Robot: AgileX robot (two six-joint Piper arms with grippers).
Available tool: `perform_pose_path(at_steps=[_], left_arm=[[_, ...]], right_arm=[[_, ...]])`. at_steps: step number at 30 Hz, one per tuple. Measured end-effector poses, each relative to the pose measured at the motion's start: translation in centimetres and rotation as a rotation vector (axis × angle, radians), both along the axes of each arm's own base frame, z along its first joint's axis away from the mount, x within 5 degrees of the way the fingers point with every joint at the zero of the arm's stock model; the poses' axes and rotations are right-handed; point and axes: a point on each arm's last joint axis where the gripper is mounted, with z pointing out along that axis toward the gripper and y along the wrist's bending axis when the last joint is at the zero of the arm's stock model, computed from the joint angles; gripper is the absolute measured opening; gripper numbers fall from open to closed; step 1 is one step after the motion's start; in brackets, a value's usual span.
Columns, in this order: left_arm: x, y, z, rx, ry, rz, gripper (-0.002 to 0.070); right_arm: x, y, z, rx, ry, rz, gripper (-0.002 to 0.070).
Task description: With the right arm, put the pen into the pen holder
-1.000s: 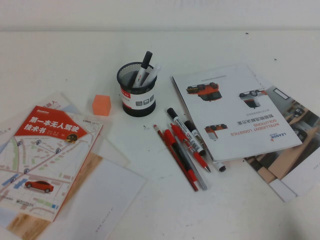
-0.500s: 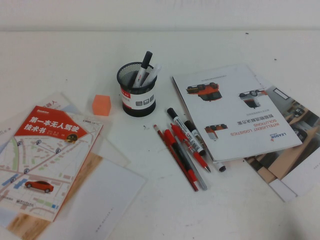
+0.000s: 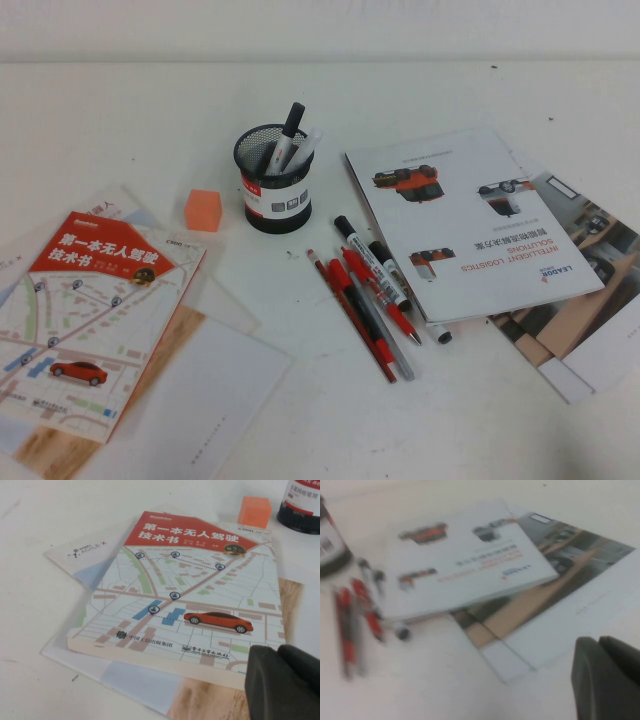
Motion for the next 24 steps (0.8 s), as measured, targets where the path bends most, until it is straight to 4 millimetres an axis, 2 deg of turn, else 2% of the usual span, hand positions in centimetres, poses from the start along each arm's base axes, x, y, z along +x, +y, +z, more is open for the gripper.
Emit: perform_pose_path(at_steps=[2,8,10,20,24], left_arm=[[0.0,0.0,0.0,0.000,0.000,0.000,-0.0001],[0.0,0.0,0.0,0.000,0.000,0.000,-0.0001],[0.0,0.0,0.0,0.000,0.000,0.000,-0.0001],[0.0,0.0,0.0,0.000,0.000,0.000,-0.0001],[0.0,0.0,0.0,0.000,0.000,0.000,-0.0001]], right_arm=[[0.0,0.3,0.3,0.127,-0.019,0.003,-0.0020],[0.1,1.0,1.7,0.715,-0.045,-0.012,-0.0020],[0.1,1.0,1.9,0.830,-0.042,-0.018,-0.0020],[0.1,1.0,2.1,0.809,-0.063,-0.016,-0.0020],[0.1,0.9,2.1,0.716,-0.097,-0.010,-0.0020]])
